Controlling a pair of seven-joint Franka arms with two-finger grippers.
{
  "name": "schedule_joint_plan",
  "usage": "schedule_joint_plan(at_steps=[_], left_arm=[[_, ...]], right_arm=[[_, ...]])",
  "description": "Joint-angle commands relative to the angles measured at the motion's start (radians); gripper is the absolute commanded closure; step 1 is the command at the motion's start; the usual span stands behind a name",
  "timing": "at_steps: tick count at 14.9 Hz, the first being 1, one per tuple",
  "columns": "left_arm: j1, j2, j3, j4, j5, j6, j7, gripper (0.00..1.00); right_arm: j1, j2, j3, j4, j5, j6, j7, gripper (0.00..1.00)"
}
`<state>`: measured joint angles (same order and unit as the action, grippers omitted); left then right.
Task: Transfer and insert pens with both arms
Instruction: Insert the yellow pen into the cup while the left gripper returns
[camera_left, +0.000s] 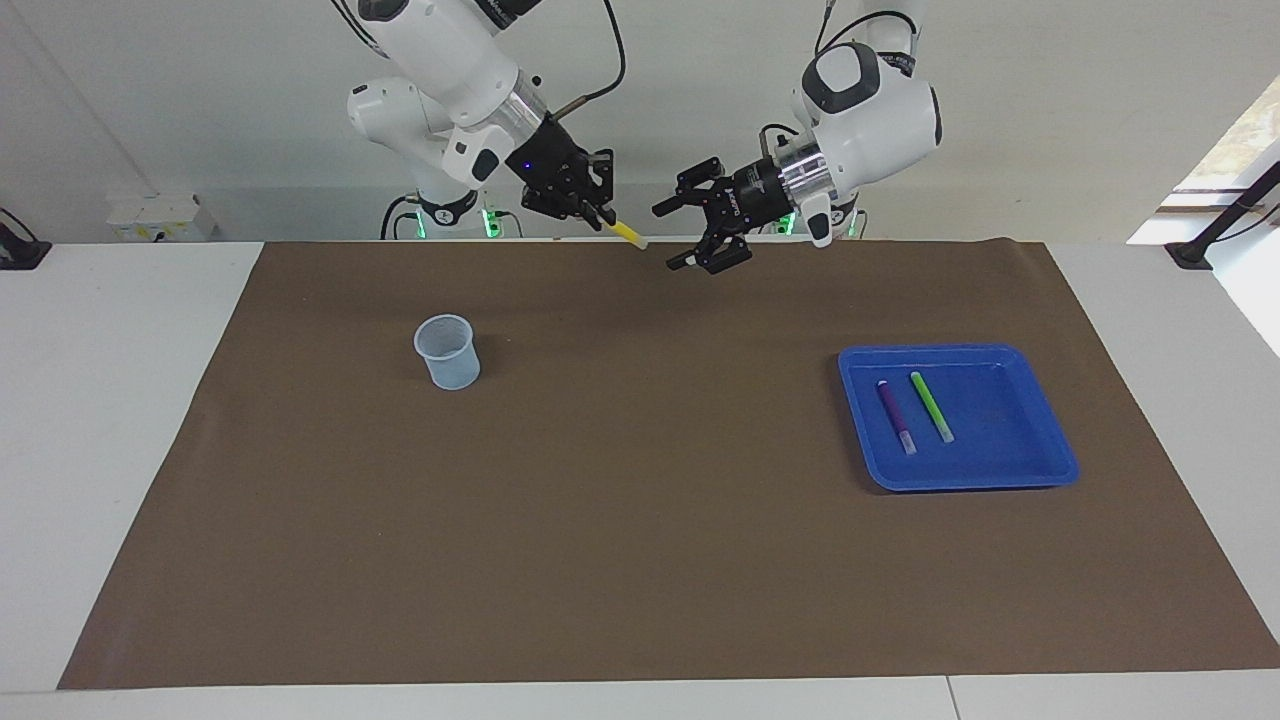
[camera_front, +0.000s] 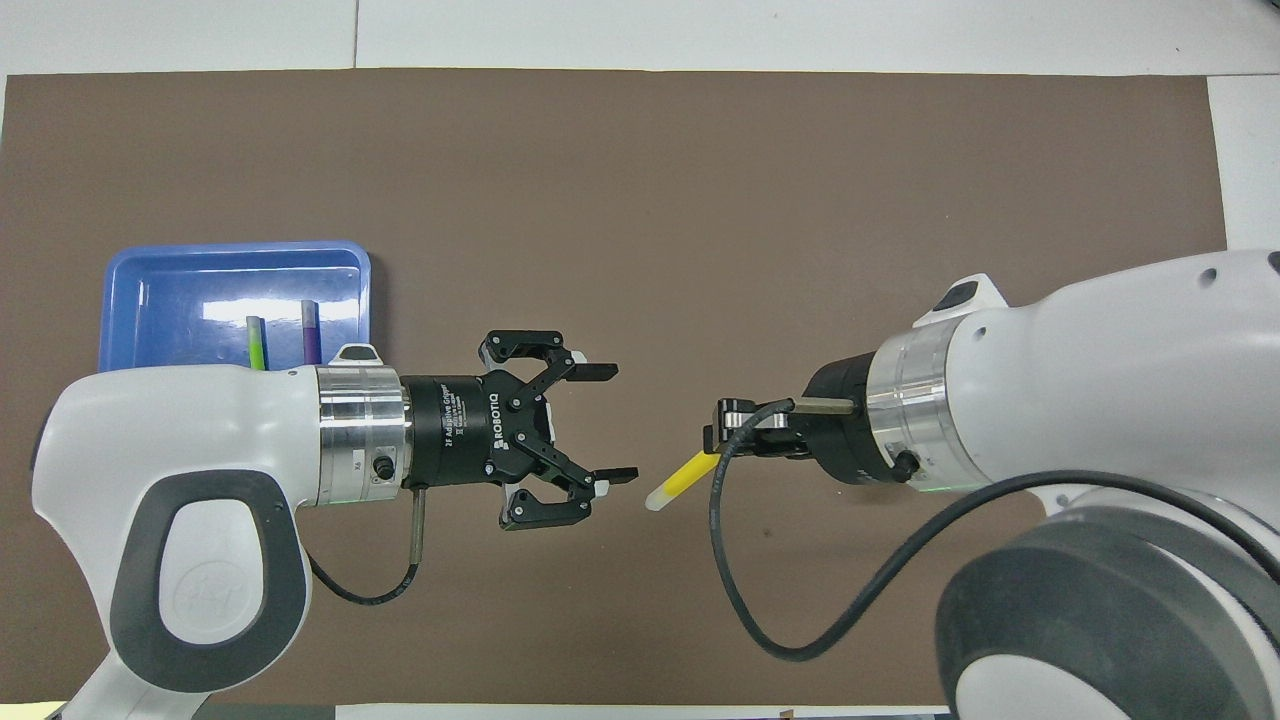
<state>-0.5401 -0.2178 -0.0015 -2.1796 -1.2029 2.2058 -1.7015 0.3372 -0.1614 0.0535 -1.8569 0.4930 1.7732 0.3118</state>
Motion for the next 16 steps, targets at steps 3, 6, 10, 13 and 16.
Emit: schedule_joint_plan(at_steps=[3,6,10,13,16], left_arm=[[0.040,-0.023,0.005,-0.025,-0.015,0.008,-0.004,0.00],[0.077,-0.023,0.006,-0.028,0.000,0.000,-0.003,0.00],[0.126,-0.020,0.005,-0.022,0.205,-0.089,0.031,0.00],[0.126,-0.018,0.005,-0.020,0.380,-0.126,0.132,0.00],[0.127,-0.009,0.005,-0.006,0.605,-0.146,0.261,0.00]], right_arm=[[-0.069,0.007,0.000,0.113,-0.281,-0.190,-0.285,1.00],[-0.124,0.011,-0.001,0.122,-0.367,-0.196,-0.469,1.00],[-0.210,-0.001,-0.001,0.038,-0.424,-0.094,-0.620,1.00],[-0.218,-0.001,-0.001,-0.052,-0.439,-0.013,-0.629,1.00],[-0.213,-0.046,0.000,-0.230,-0.441,0.152,-0.634,1.00]])
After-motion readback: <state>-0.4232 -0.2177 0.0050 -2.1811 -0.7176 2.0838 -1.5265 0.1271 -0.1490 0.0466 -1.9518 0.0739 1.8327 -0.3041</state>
